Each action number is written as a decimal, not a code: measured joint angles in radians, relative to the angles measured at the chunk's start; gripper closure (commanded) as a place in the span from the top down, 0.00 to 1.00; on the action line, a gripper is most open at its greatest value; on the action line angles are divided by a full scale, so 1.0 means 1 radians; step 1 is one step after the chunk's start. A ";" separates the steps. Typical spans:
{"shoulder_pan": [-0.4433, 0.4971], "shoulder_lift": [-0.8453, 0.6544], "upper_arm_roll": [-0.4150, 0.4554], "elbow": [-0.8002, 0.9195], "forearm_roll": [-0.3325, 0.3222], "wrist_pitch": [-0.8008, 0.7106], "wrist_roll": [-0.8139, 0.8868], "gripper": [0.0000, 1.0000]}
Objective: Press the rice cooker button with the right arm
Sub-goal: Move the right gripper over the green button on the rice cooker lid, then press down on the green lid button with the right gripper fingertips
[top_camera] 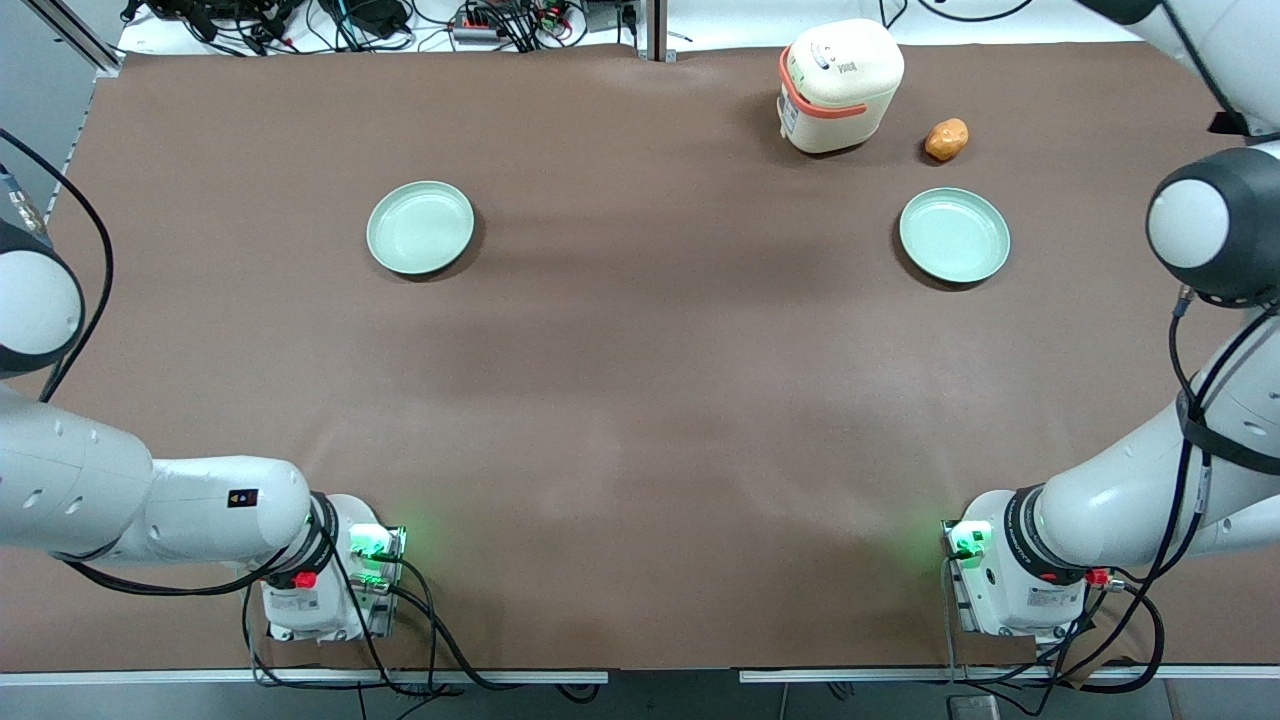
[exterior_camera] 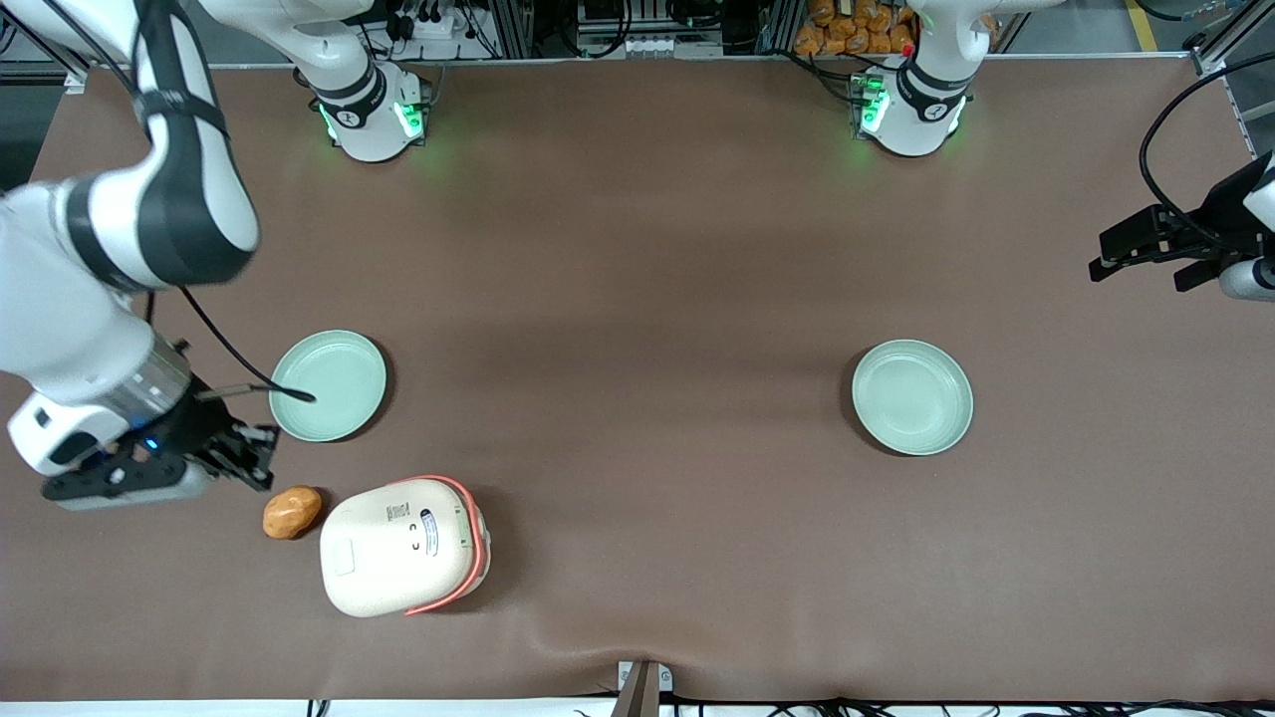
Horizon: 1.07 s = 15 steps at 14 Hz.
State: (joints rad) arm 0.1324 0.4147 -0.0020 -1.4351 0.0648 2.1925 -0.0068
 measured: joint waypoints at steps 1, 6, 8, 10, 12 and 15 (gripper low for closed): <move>0.002 0.024 0.000 0.001 0.000 0.050 -0.024 0.00; 0.009 0.110 0.000 0.006 0.000 0.204 -0.075 0.00; 0.020 0.142 0.000 0.007 0.000 0.257 -0.075 0.00; 0.024 0.180 0.000 0.008 -0.001 0.312 -0.075 0.00; 0.024 0.207 -0.001 0.011 -0.002 0.325 -0.075 0.00; 0.026 0.225 -0.001 0.013 -0.002 0.327 -0.075 0.00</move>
State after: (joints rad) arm 0.1582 0.6395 -0.0030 -1.4224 0.0629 2.5196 -0.0817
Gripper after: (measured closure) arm 0.991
